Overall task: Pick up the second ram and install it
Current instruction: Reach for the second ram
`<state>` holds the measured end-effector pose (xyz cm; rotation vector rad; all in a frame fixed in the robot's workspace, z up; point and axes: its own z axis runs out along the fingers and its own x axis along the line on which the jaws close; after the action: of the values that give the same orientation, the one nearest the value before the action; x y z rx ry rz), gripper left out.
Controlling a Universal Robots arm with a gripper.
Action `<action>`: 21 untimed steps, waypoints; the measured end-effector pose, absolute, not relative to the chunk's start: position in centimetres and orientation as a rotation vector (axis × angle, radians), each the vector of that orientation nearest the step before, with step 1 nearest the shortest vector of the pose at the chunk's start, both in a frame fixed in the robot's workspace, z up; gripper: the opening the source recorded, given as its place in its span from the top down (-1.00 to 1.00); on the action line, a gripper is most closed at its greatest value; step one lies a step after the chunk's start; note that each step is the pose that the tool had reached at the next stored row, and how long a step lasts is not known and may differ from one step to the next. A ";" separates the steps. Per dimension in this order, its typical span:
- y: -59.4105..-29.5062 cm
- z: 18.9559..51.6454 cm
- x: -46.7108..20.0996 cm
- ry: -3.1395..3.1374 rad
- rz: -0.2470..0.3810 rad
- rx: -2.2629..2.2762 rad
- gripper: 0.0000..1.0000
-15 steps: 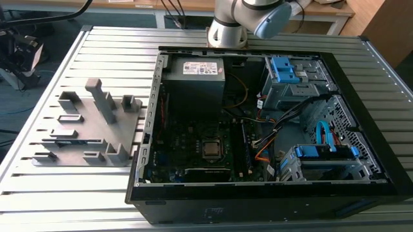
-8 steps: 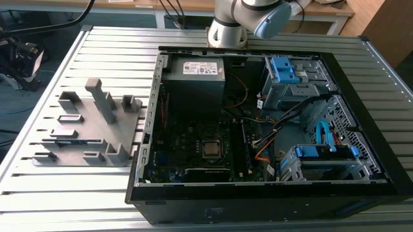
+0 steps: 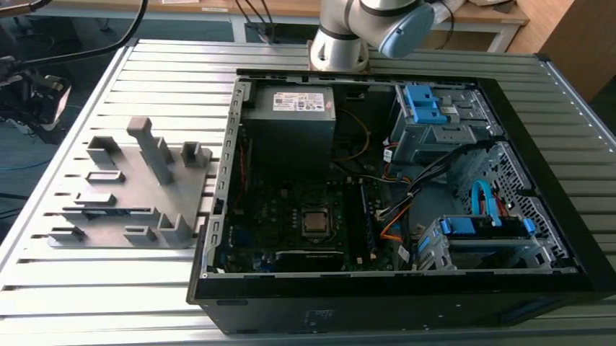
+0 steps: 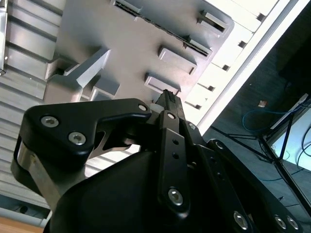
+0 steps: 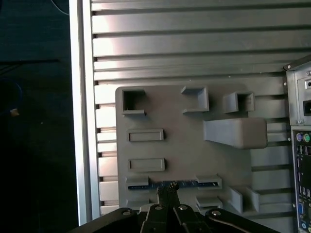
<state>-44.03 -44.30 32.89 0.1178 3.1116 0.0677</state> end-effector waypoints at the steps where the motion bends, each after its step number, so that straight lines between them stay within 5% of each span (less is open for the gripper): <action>1: -44.3 32.7 -44.0 3.112 0.068 0.118 0.80; 21: -44.3 30.4 -44.0 3.112 0.068 0.118 0.80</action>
<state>-43.99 -44.30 30.35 0.1179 3.1116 0.0676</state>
